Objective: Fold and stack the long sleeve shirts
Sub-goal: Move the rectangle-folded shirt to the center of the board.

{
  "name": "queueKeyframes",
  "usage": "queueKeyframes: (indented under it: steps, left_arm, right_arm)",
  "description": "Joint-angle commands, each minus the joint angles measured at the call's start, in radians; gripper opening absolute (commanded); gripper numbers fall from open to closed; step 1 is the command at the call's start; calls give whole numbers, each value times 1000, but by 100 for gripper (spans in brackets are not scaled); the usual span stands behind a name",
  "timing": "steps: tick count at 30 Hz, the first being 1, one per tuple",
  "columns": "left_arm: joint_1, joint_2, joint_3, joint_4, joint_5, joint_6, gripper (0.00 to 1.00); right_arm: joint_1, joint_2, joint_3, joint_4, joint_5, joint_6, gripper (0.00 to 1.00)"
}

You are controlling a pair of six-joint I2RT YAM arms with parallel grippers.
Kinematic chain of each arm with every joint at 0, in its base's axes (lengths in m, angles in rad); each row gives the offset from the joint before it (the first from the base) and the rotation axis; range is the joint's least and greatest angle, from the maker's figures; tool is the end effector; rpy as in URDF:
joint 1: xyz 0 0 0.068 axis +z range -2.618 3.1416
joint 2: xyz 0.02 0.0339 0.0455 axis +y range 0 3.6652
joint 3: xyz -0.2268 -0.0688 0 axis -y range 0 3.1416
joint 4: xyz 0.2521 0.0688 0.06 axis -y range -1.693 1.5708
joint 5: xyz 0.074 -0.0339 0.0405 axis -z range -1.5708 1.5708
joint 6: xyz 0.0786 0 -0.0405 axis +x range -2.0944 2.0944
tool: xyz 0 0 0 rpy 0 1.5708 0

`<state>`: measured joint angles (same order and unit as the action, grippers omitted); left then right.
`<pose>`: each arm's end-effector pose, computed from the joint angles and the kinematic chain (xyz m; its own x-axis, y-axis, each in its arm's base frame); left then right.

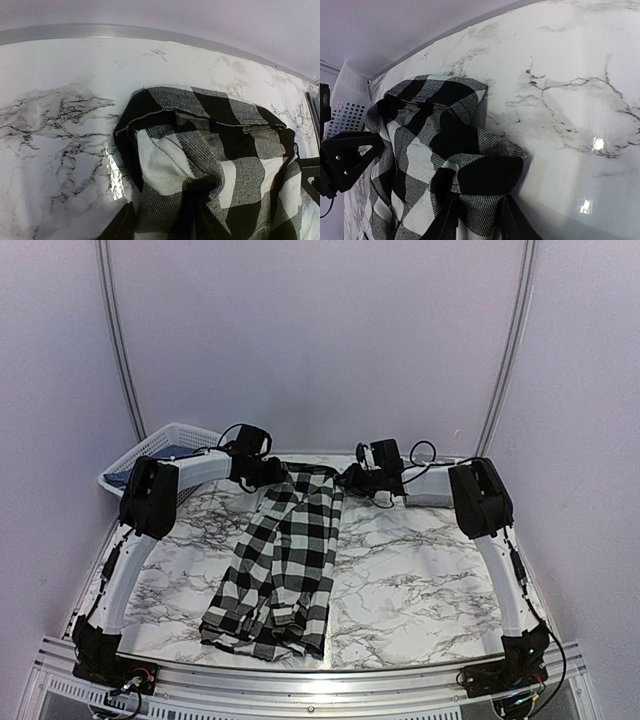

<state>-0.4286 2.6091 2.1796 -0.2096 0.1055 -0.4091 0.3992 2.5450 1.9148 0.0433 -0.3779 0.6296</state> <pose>0.5348 -0.2534 0.0875 -0.6927 -0.1184 -0.7114 0.2339 0.8962 -0.3769 0.5131 0.2479 0.0594 -0.7918 0.2600 -0.5527 -0.2203 0.7224 0.6554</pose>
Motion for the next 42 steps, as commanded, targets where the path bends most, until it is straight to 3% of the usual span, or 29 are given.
queueKeyframes:
  steps: [1, 4, 8, 15, 19, 25, 35, 40, 42]
  left_arm:
    - [5, 52, 44, 43, 40, -56, 35]
    - [7, 66, 57, 53, 41, -99, 23]
    - [21, 56, 47, 64, 29, -157, 0]
    - [46, -6, -22, 122, -2, -183, 0]
    - [48, -6, -16, 128, -14, -192, 0]
    - [58, 24, 29, 134, 3, -217, 0]
    - [72, 21, 43, 142, -52, -238, 0]
    - [78, 38, 78, 146, -43, -253, 2]
    - [79, 37, 87, 154, -32, -248, 13]
  right_arm:
    - [-12, 60, 59, -38, -24, 6, 28]
    - [-13, 85, 96, -54, -38, 0, 22]
    - [-20, 100, 137, -92, -51, -15, 12]
    - [-75, 102, 163, -113, -70, -39, 1]
    - [-85, 144, 290, -180, -89, -77, 1]
    - [-86, 198, 386, -185, -166, -86, 8]
    - [-75, 116, 386, -297, -119, -174, 45]
    - [-43, 0, 283, -305, -138, -193, 48]
    - [-16, -52, 230, -295, -152, -197, 47]
